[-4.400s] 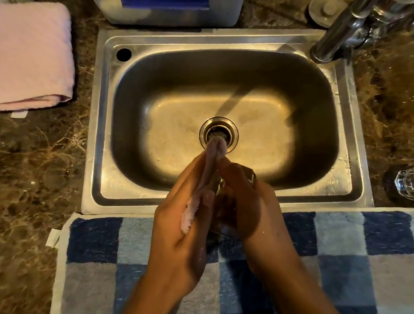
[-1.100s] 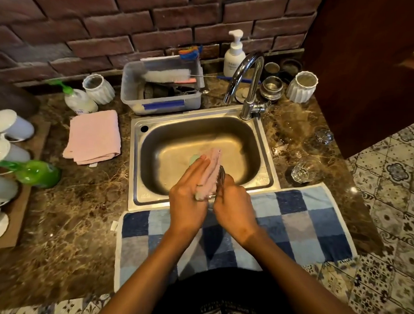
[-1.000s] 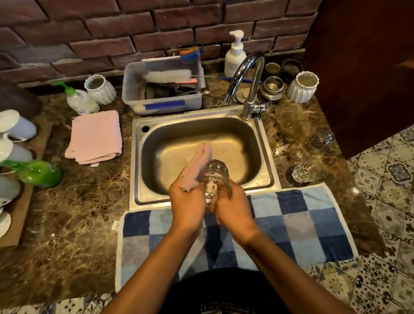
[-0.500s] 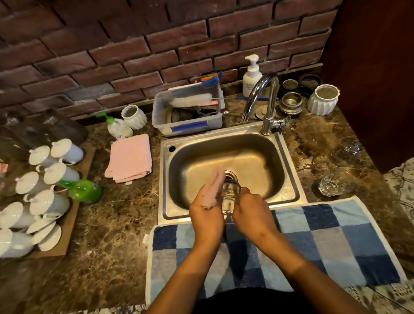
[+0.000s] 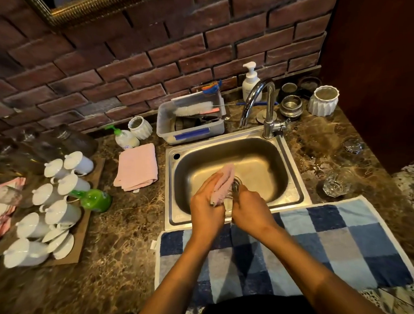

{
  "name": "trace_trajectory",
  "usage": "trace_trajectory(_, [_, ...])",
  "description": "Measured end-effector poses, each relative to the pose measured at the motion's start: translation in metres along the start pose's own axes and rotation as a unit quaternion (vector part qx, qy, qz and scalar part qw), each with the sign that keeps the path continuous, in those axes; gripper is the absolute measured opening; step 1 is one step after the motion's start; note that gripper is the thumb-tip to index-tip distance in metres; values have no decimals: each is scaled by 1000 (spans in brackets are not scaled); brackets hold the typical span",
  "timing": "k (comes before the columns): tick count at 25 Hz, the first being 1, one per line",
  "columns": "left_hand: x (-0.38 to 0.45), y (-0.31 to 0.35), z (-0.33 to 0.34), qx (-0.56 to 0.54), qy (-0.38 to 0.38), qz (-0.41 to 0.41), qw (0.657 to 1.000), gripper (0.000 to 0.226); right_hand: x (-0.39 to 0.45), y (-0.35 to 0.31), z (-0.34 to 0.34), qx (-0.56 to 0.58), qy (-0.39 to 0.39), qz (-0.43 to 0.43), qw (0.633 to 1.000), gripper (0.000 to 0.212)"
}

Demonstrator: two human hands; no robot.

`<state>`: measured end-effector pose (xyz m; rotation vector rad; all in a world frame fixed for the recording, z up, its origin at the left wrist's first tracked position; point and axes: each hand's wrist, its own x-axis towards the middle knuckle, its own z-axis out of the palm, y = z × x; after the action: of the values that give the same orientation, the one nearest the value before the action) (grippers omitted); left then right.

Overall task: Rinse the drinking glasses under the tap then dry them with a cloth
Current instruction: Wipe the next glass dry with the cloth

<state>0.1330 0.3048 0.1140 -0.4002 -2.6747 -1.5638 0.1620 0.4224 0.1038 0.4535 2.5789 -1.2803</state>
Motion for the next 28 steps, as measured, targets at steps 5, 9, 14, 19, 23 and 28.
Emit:
trace_trajectory(5, [-3,11,20,-279,39,-167,945,47,-16,7,23,308,60,96,945,20])
trace_trajectory(9, [-19,1,21,-162,86,-172,968,54,-12,16,14,158,23,32,987,9])
trace_trajectory(14, [-21,2,6,-2,36,-3,999,72,-8,5,7,-82,82,-39,992,16])
trace_trajectory(19, [-18,12,21,-394,171,-326,842,34,-14,-3,11,166,83,-4,983,24])
trace_trajectory(23, [-18,9,5,-118,153,-194,962,34,-21,-4,4,27,89,-51,994,28])
trace_trajectory(28, [-23,10,1,-103,124,-65,985,47,-23,-9,6,-59,106,-99,988,45])
